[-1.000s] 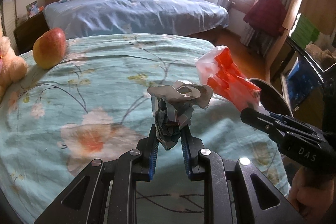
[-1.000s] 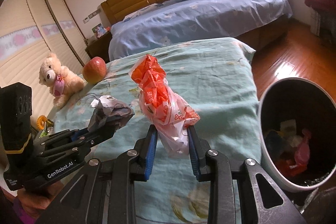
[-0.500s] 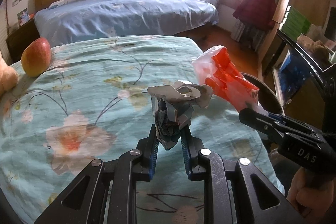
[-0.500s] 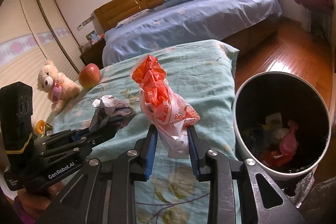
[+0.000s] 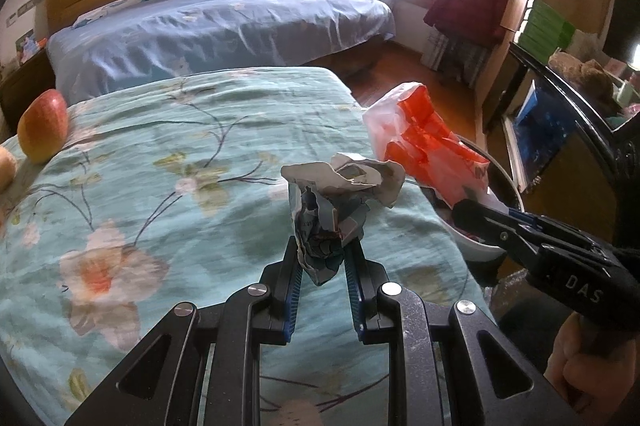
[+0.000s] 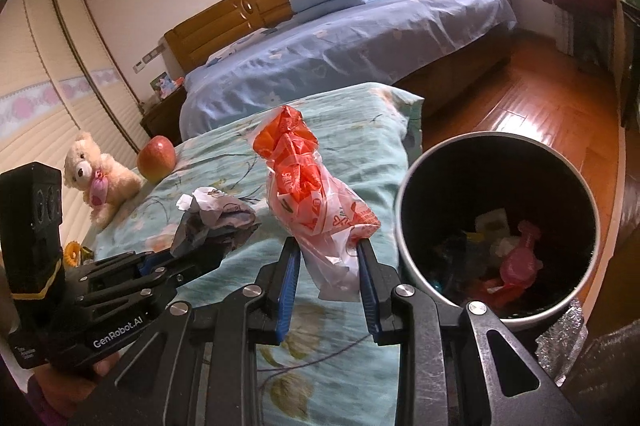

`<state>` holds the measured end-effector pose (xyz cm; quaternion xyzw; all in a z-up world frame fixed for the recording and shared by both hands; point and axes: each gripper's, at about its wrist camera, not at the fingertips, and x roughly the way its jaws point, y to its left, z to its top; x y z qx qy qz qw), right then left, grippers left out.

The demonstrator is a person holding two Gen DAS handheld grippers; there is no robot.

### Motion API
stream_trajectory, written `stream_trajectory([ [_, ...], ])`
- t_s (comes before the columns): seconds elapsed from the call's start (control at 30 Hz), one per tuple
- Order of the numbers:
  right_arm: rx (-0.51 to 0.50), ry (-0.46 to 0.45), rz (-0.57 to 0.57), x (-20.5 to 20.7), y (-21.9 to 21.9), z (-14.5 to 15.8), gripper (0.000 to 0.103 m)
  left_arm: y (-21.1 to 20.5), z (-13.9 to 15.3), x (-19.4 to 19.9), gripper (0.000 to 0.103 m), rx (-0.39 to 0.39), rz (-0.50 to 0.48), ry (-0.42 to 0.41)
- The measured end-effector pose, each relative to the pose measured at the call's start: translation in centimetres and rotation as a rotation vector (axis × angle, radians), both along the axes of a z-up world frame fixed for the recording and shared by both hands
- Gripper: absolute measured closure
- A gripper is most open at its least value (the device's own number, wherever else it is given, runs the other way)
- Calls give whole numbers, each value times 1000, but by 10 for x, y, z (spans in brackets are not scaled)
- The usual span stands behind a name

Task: Collect trash
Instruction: 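Carry the grey tissue and orange bag over the bin with both tools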

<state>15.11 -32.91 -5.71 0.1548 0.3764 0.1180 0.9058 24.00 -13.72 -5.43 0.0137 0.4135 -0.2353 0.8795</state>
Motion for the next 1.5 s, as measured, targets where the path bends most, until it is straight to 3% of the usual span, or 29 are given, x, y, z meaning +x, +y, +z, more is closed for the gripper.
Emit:
stream_trajectory([
  [1.5, 5, 23, -186, -15, -80, -11, 74, -85, -3, 7, 83, -1, -135, 17],
])
